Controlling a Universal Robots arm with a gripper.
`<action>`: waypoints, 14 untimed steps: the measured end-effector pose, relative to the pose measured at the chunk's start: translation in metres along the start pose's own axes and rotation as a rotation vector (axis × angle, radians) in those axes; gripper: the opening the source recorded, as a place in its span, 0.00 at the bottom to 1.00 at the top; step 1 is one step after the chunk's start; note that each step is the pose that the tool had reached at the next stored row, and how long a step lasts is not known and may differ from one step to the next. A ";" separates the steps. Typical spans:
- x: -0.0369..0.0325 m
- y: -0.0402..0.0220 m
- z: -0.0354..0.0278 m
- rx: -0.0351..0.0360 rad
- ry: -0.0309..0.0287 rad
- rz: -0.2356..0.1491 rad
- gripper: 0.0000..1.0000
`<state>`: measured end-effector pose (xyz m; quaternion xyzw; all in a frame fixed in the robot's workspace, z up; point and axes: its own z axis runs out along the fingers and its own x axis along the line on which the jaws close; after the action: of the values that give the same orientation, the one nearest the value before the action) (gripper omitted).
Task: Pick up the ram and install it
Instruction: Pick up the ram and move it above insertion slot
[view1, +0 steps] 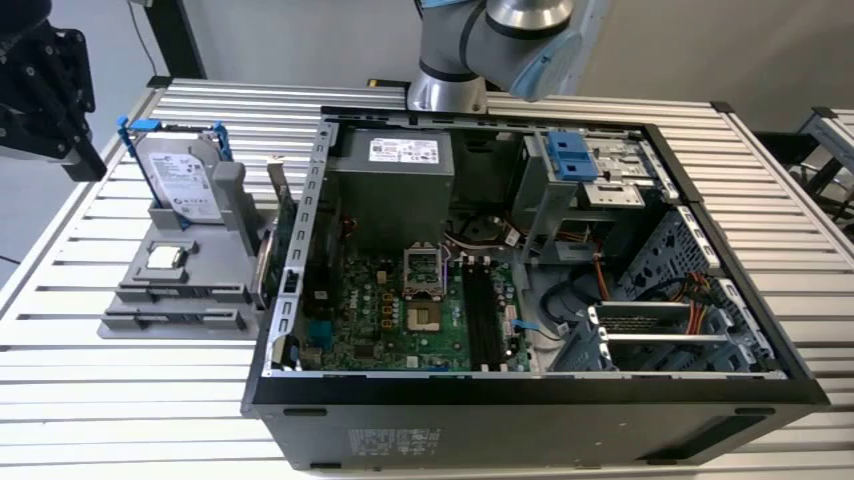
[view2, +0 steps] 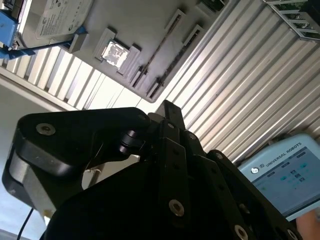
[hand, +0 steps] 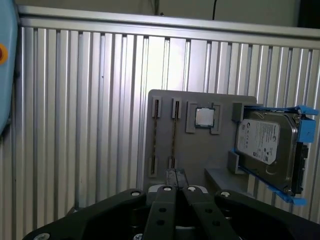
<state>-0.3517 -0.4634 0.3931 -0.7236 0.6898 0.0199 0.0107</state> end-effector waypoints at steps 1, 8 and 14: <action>0.0000 0.0000 0.0000 0.0000 0.0000 0.000 0.00; 0.0000 0.0000 0.0000 0.0000 0.0000 0.000 1.00; 0.0000 0.0000 0.0000 0.0000 0.0000 0.000 1.00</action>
<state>-0.3517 -0.4634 0.3931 -0.7236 0.6898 0.0199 0.0108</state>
